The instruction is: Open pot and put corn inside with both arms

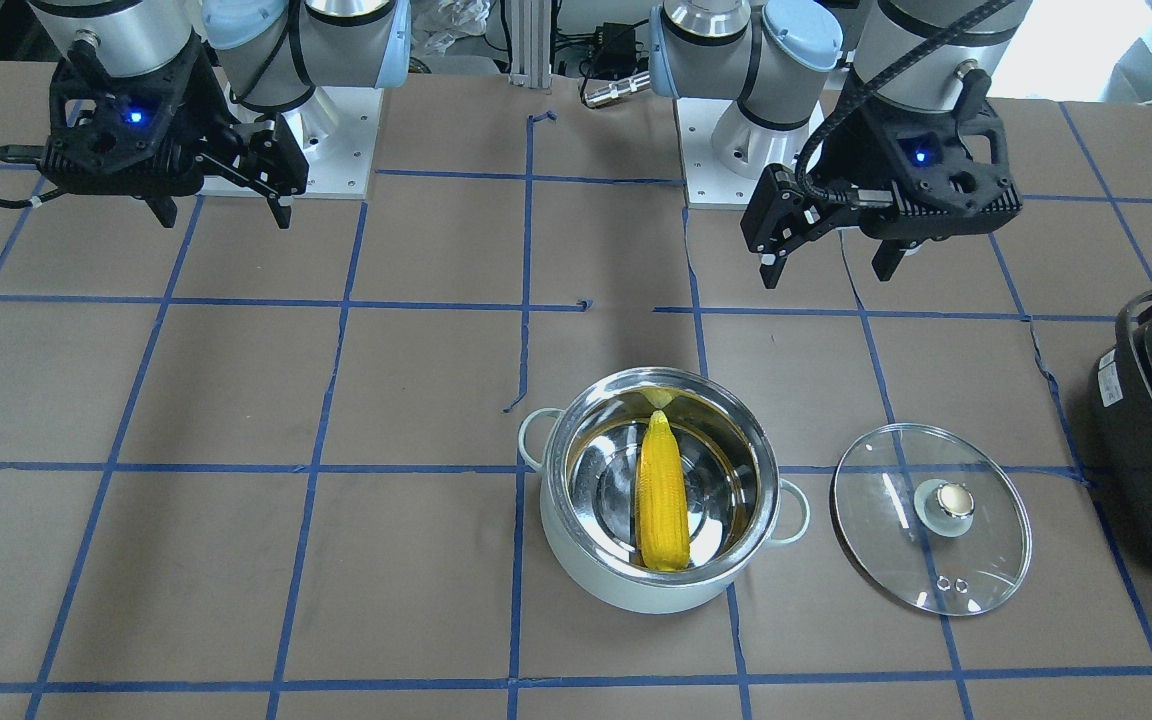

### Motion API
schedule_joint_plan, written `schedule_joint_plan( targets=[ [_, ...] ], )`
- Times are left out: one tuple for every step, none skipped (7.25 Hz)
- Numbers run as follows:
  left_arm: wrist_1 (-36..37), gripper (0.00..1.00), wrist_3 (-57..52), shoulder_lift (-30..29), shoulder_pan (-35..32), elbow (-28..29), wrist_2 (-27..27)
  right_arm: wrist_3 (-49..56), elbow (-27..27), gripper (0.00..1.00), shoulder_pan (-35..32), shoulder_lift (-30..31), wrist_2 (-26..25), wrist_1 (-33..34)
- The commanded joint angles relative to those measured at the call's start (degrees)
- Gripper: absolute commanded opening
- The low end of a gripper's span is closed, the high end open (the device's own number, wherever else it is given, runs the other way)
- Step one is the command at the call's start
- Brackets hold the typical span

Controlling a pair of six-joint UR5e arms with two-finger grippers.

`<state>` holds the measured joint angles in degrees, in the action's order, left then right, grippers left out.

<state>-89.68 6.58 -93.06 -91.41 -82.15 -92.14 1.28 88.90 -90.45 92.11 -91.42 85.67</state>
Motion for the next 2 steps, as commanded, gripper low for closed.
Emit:
schedule_joint_plan(
  targets=[
    [-0.14, 1.00, 0.01, 0.16, 0.00, 0.06, 0.03, -0.05, -0.22, 1.00, 0.27, 0.08, -0.07, 0.19],
    [-0.14, 1.00, 0.01, 0.25, 0.00, 0.06, 0.03, -0.22, -0.22, 1.00, 0.62, 0.08, -0.07, 0.19]
  ],
)
